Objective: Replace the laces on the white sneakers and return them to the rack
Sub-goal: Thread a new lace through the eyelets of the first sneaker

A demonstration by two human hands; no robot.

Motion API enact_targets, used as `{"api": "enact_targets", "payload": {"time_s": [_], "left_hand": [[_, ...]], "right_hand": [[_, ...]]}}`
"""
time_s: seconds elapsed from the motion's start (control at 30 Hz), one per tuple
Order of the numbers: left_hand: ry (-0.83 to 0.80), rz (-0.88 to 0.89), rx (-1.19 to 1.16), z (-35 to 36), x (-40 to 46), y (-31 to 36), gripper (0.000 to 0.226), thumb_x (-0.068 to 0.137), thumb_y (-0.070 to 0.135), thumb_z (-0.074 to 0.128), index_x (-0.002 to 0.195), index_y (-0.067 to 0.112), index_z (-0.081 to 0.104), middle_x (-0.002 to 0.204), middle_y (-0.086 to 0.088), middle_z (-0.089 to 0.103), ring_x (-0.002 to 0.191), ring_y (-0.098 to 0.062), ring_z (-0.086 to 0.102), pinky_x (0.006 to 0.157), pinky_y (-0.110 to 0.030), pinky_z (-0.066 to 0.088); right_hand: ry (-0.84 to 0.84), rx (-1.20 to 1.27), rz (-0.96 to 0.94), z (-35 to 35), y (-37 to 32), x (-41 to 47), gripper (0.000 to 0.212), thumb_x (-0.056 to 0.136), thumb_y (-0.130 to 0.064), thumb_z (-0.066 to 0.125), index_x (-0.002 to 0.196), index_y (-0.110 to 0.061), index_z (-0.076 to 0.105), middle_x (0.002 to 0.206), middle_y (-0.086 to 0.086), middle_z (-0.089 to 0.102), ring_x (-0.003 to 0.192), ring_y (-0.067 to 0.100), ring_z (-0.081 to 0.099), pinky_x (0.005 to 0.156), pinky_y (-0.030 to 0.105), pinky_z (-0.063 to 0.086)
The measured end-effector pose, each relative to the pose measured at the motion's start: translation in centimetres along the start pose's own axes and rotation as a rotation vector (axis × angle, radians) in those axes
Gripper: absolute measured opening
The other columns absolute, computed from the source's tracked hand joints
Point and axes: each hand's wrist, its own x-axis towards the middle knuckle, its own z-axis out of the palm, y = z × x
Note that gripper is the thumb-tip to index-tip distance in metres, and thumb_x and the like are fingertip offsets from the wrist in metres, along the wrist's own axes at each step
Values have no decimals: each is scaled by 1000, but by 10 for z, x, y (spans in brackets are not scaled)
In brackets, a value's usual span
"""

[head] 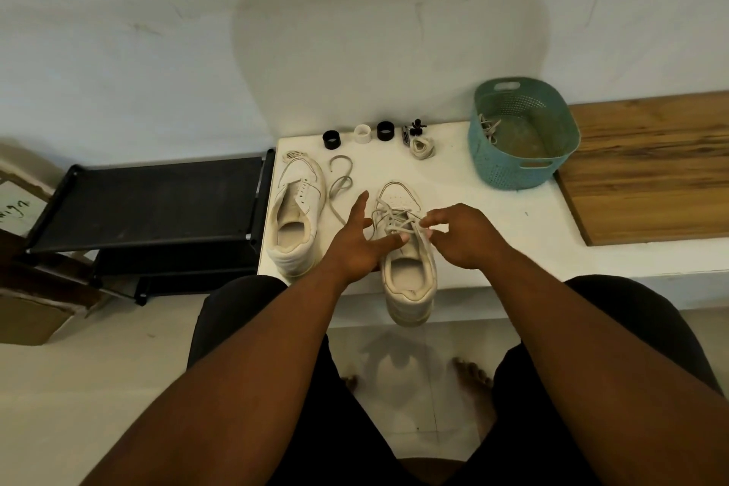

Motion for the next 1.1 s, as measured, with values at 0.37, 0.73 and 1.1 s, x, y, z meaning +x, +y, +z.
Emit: {"api": "enact_targets", "payload": {"time_s": [0.37, 0.73, 1.1], "left_hand": [[26, 111, 66, -5, -6, 0, 128, 69, 18, 96, 152, 63, 9, 156, -1, 40, 137, -25, 47, 78, -48, 64], [25, 113, 36, -2, -8, -2, 124, 73, 18, 93, 148, 68, 8, 161, -3, 32, 141, -26, 43, 78, -47, 64], [35, 113, 69, 0, -8, 1, 123, 73, 20, 93, 151, 65, 8, 161, -4, 33, 142, -27, 42, 81, -52, 63]], "right_hand": [[110, -184, 257, -17, 23, -1, 25, 90, -24, 66, 115, -23, 69, 124, 4, 67, 114, 28, 61, 94, 39, 50], [125, -272, 233, -17, 11, -5, 14, 86, -27, 73, 89, -15, 67, 99, 6, 68, 97, 29, 65, 78, 36, 50], [48, -144, -61, -3, -7, -9, 16, 94, -28, 69, 107, -23, 76, 123, 2, 66, 116, 25, 60, 97, 37, 49]]}}
